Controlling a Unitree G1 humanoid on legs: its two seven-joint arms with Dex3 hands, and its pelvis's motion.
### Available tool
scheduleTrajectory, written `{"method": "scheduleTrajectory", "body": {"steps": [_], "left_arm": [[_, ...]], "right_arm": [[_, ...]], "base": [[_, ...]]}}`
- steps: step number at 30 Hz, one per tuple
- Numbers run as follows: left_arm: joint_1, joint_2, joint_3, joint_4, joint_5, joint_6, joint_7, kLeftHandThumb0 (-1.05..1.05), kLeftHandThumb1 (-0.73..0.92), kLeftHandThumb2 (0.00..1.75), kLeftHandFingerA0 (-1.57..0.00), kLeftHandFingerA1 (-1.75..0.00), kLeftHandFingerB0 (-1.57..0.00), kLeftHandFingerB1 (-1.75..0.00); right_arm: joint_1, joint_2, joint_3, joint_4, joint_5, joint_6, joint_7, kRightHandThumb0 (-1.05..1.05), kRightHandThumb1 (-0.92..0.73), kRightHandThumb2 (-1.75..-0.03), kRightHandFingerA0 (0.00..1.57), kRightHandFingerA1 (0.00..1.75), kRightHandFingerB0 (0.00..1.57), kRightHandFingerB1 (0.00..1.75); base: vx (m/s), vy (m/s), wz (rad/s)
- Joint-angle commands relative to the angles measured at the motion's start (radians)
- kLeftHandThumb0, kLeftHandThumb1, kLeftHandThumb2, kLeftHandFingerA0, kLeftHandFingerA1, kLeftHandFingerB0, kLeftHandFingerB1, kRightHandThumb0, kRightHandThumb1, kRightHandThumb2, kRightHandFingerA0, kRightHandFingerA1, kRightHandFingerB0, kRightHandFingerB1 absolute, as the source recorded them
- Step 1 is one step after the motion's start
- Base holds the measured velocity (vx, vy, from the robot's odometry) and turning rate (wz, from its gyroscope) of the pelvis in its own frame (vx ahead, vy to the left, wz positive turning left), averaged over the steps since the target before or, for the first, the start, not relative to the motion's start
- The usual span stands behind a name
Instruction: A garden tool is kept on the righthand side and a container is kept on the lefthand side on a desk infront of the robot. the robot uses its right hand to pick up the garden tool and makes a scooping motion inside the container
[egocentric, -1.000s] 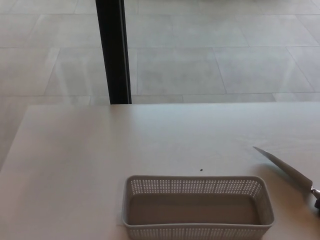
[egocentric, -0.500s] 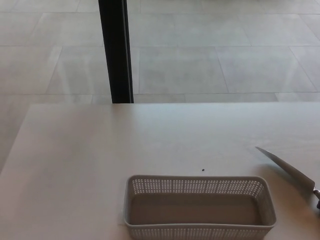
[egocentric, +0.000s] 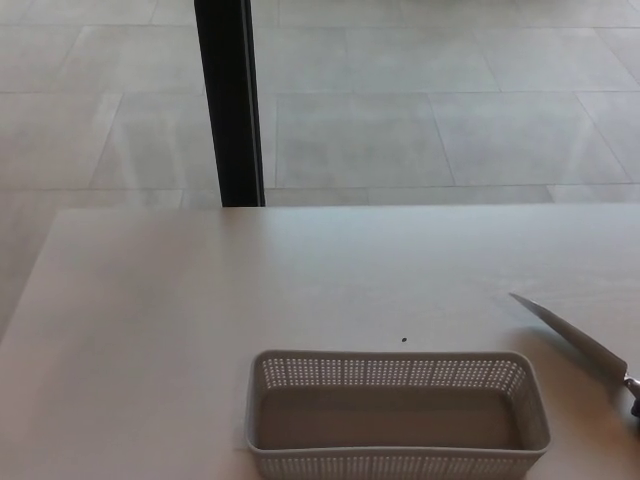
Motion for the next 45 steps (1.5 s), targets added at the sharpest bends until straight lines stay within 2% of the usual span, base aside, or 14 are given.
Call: {"method": "scheduleTrajectory", "body": {"steps": [1, 2, 4, 5, 6, 20, 26, 27, 29, 35, 36, 38, 40, 45], "left_arm": [[0.007, 0.012, 0.007, -0.001, -0.008, -0.008, -0.018, -0.17, -0.08, 1.18, -0.88, -1.04, -0.74, -0.95], [0.007, 0.012, 0.004, -0.001, -0.005, -0.008, -0.015, -0.18, -0.07, 1.18, -0.90, -1.04, -0.75, -0.94], [0.010, 0.016, -0.018, -0.004, 0.016, -0.019, -0.013, -0.24, -0.07, 1.17, -0.93, -1.03, -0.78, -0.94], [0.008, 0.015, -0.010, -0.003, 0.006, -0.014, -0.011, -0.20, -0.09, 1.20, -0.92, -1.05, -0.80, -0.96], [0.007, 0.015, -0.007, -0.004, 0.002, -0.014, -0.012, -0.25, -0.07, 1.17, -0.97, -1.05, -0.81, -0.95], [-0.010, 0.007, 0.005, 0.002, -0.010, -0.012, -0.032, -0.17, -0.10, 1.20, -0.87, -1.05, -0.76, -0.97], [-0.016, 0.014, -0.002, -0.002, -0.001, -0.012, -0.031, -0.18, -0.10, 1.22, -0.89, -1.05, -0.76, -0.96], [-0.016, 0.013, -0.001, -0.003, -0.003, -0.014, -0.033, -0.27, -0.10, 1.19, -1.00, -1.08, -0.79, -0.96], [-0.015, 0.013, -0.005, -0.005, 0.000, -0.017, -0.032, -0.10, 0.05, 1.00, -1.05, -1.05, -0.81, -0.91], [-0.017, 0.015, -0.029, -0.004, 0.023, -0.025, -0.039, -0.18, -0.05, 1.20, -0.88, -1.00, -0.76, -0.93], [-0.020, 0.014, -0.031, -0.004, 0.022, -0.022, -0.037, -0.18, -0.05, 1.20, -0.85, -0.99, -0.75, -0.92], [-0.020, 0.016, -0.037, -0.003, 0.026, -0.022, -0.039, -0.19, -0.03, 1.18, -0.82, -0.97, -0.73, -0.90], [-0.021, 0.018, -0.039, -0.005, 0.024, -0.023, -0.039, -0.16, -0.07, 1.22, -0.86, -1.01, -0.76, -0.93], [-0.017, 0.027, -0.052, -0.012, 0.028, -0.026, -0.045, -0.12, -0.07, 1.24, -0.83, -1.00, -0.75, -0.92]], "right_arm": [[-0.029, 0.003, 0.062, 0.067, -0.107, 0.029, -0.020, -1.05, -0.50, -1.17, 0.00, 0.76, 0.00, 0.69], [-0.037, 0.001, 0.078, 0.077, -0.125, 0.031, -0.030, -1.05, -0.67, -0.79, 0.00, 0.74, 0.00, 0.79], [-0.054, 0.008, 0.122, 0.087, -0.174, 0.060, -0.047, -1.05, -0.45, -1.13, 0.00, 0.81, 0.00, 0.76], [-0.059, 0.011, 0.139, 0.089, -0.194, 0.072, -0.061, -1.05, -0.58, -0.79, 0.00, 0.78, 0.00, 0.85], [-0.064, 0.014, 0.152, 0.092, -0.207, 0.083, -0.066, -1.05, -0.40, -1.09, 0.00, 0.82, 0.00, 0.75], [-0.084, 0.151, 0.298, 0.118, -0.378, 0.382, -0.210, -1.05, -0.25, -0.58, 0.00, 0.69, 0.00, 0.92], [-0.145, 0.178, 0.412, 0.240, -0.462, 0.511, -0.136, -0.74, -0.03, -0.70, 0.49, 1.04, 0.04, 0.84], [-0.150, 0.168, 0.436, 0.272, -0.478, 0.486, -0.127, -0.17, 0.02, -0.89, 1.34, 1.20, 0.27, 0.71], [-0.149, 0.159, 0.451, 0.295, -0.482, 0.459, -0.125, -0.25, 0.08, -1.06, 1.57, 0.86, 0.71, 0.86], [-0.164, 0.156, 0.519, 0.386, -0.539, 0.421, -0.183, -0.22, 0.04, -0.86, 1.51, 1.30, 0.99, 0.94], [-0.157, 0.158, 0.508, 0.391, -0.529, 0.409, -0.216, -0.45, 0.04, -1.25, 1.57, 1.20, 1.03, 0.97], [-0.155, 0.157, 0.505, 0.408, -0.523, 0.379, -0.241, -0.26, -0.08, -1.02, 1.48, 1.34, 1.15, 1.07], [-0.122, 0.155, 0.459, 0.423, -0.489, 0.291, -0.375, -0.62, -0.14, -1.62, 1.56, 1.37, 1.14, 1.12], [-0.106, 0.135, 0.428, 0.446, -0.475, 0.182, -0.489, -0.58, -0.19, -1.74, 1.57, 1.39, 1.14, 1.21]], "base": [[0.00, 0.000, 0.00], [0.00, 0.000, 0.00], [0.00, 0.000, 0.00], [0.00, 0.000, 0.00], [0.00, 0.000, 0.00], [0.00, 0.000, 0.00], [0.00, 0.000, 0.00], [0.00, 0.000, 0.00], [0.00, 0.000, 0.00], [0.00, -0.001, 0.02], [0.00, 0.000, 0.00], [0.00, 0.000, 0.00], [0.00, 0.000, 0.00], [0.00, 0.000, 0.00]]}}
